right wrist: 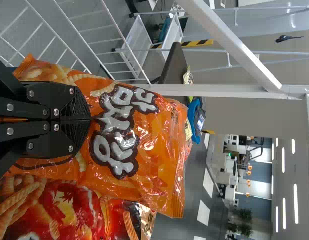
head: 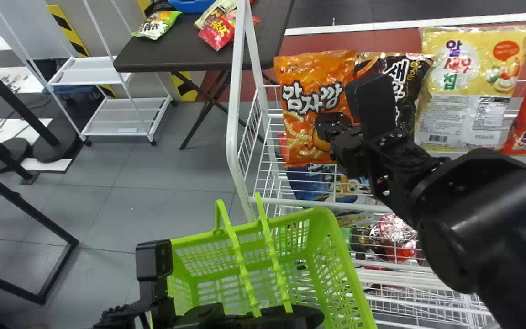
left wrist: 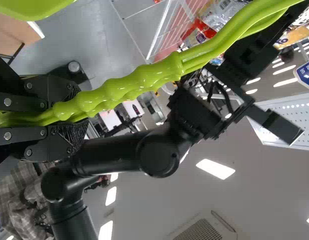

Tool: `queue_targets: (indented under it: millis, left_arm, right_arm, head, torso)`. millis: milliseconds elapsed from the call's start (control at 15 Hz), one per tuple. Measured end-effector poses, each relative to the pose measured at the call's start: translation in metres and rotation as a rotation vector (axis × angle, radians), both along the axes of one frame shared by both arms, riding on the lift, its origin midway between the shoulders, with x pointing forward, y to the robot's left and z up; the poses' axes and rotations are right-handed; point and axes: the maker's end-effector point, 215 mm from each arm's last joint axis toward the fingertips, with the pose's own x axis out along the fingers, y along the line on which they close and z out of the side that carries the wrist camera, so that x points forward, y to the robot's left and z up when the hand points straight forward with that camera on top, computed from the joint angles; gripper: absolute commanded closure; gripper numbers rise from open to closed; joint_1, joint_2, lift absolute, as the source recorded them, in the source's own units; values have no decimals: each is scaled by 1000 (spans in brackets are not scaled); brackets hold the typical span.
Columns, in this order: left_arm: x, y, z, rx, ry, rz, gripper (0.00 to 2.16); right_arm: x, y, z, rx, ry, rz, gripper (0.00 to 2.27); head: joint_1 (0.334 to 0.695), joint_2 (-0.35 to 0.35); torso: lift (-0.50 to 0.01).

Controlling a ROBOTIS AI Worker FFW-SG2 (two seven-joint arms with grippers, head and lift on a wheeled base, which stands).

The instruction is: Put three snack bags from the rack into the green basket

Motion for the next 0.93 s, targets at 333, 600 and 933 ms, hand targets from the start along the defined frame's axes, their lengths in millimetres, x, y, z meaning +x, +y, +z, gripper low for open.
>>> queue_targets:
  millis: [333, 600, 933]
  left_arm:
    - [9, 0, 1, 1, -13, 1, 2145]
    - [12, -2, 0, 8, -15, -5, 2145]
    - [16, -9, -4, 9, -13, -21, 2145]
  right_arm:
    - [-43, -22, 18, -38, 72, 16, 2250]
    - [-79, -59, 23, -91, 127, 13, 2250]
    - [-124, -86, 24, -110, 216, 36, 2250]
  head:
    - [695, 155]
    - [695, 102]
    - [695, 45]
  torso:
    - [0]
    - [0]
    - [0]
